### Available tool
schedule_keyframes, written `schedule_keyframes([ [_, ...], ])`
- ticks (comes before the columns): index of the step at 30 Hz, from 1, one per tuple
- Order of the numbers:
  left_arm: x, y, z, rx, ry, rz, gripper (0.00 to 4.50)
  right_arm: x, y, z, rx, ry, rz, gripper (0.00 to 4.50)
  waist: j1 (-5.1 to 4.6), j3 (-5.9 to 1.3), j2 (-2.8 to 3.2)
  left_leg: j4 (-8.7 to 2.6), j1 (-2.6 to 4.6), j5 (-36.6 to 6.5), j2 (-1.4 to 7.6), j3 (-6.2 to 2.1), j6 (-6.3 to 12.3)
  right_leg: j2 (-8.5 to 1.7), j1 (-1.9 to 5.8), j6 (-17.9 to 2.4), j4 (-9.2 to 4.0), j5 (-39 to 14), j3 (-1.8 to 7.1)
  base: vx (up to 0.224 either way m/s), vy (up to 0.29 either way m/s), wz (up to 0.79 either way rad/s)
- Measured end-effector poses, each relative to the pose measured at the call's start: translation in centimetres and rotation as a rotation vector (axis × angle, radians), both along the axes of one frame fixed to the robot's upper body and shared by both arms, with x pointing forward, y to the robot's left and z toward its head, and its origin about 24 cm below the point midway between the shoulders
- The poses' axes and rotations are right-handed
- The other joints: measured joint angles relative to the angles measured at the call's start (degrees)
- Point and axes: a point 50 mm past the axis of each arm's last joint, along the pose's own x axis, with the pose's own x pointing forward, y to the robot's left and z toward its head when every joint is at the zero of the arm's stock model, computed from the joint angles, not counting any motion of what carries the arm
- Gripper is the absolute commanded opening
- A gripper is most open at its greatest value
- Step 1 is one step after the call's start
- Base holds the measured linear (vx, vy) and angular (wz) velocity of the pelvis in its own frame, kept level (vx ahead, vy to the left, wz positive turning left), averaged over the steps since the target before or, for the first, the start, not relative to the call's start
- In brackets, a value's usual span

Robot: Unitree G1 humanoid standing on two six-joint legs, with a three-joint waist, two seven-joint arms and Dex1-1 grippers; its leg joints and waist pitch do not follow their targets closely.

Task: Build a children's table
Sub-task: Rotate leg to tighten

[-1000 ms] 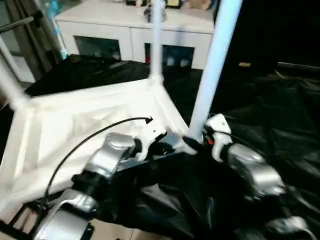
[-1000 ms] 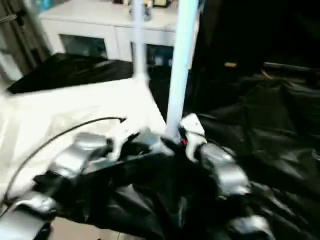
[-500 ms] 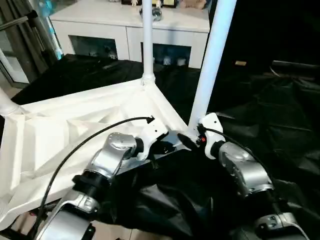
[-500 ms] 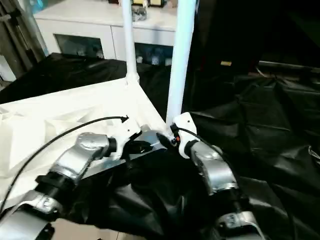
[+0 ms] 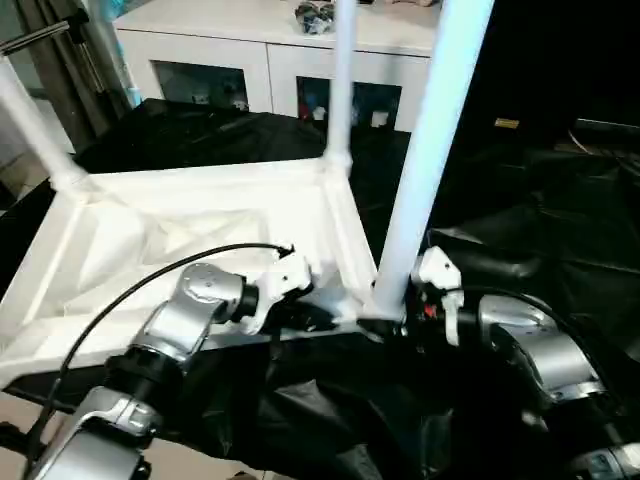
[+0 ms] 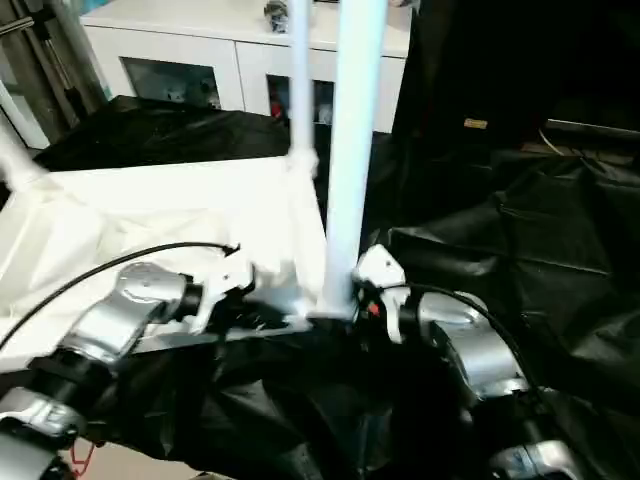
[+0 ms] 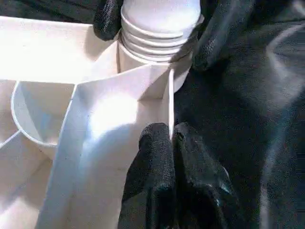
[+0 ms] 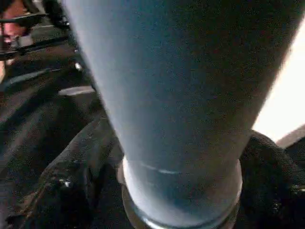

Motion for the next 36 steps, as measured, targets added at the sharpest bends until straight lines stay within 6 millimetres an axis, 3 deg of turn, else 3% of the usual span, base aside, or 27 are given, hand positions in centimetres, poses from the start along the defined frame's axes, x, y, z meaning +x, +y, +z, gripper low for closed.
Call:
schedule_keyframes([
  [10, 0.0, 0.0, -0.1, 0.001, 0.002, 0.018, 0.00, 0.1, 0.4, -0.2, 0.010, 0.004, -0.026, 2.81, 0.03, -0.01, 0.02, 0.02, 0.01, 0.01, 0.00, -0.02, -0.01, -0.03, 0.04, -0.02, 0.06, 0.04, 0.10, 0.000, 0.000, 0.00],
  [17, 1.8, -1.5, -0.4, 0.004, -0.052, 0.229, 0.00, 2.7, 1.6, -1.1, 0.009, -0.056, -0.411, 2.77, -1.10, -0.07, -0.10, 0.07, 0.18, 0.04, -0.05, -0.09, -0.07, -0.04, 0.17, 0.20, 0.02, -0.08, 0.13, 0.000, 0.000, 0.00],
  [21, 2.7, -3.3, -0.6, 0.007, -0.072, 0.335, 0.00, 4.1, 2.6, -1.3, -0.026, -0.081, -0.638, 2.76, -1.21, -0.09, -0.11, 0.08, 0.21, 0.04, -0.08, -0.09, -0.07, -0.04, 0.21, 0.22, -0.01, -0.09, 0.17, 0.000, 0.000, 0.00],
  [25, 2.8, -4.3, -0.8, 0.001, -0.073, 0.370, 0.00, 4.6, 3.0, -1.4, -0.041, -0.093, -0.741, 2.76, -1.26, -0.10, -0.13, 0.08, 0.21, 0.04, -0.09, -0.14, -0.07, -0.04, 0.28, 0.23, -0.05, -0.10, 0.15, 0.000, 0.000, 0.00],
  [28, 2.8, -4.6, -0.7, 0.002, -0.074, 0.366, 0.00, 4.6, 2.9, -1.4, -0.034, -0.095, -0.761, 3.44, -1.13, -0.16, 0.05, 0.08, 0.16, 0.04, -0.12, -0.17, -0.06, -0.04, 0.29, 0.23, -0.09, -0.10, 0.17, 0.000, 0.000, 0.00],
  [31, 2.8, -4.6, -0.7, 0.000, -0.073, 0.361, 0.00, 4.6, 2.9, -1.4, -0.026, -0.093, -0.746, 3.53, -1.14, -0.16, 0.06, 0.08, 0.13, 0.04, -0.11, -0.18, -0.07, -0.04, 0.28, 0.23, -0.09, -0.09, 0.16, 0.000, 0.000, 0.00],
  [32, 2.8, -4.6, -0.6, -0.001, -0.073, 0.355, 0.00, 4.6, 2.8, -1.3, -0.025, -0.098, -0.737, 3.79, -1.12, -0.16, 0.06, 0.08, 0.12, 0.04, -0.11, -0.18, -0.07, -0.04, 0.27, 0.23, -0.08, -0.08, 0.16, 0.000, 0.000, 0.00],
  [36, 2.5, -4.0, -0.5, -0.012, -0.078, 0.293, 0.00, 4.1, 1.9, -1.1, -0.024, -0.108, -0.591, 3.79, -0.98, -0.10, 0.17, 0.07, 0.00, 0.04, -0.10, -0.18, -0.06, -0.04, 0.21, -0.09, -0.07, 0.13, 0.14, 0.000, 0.000, 0.00],
])
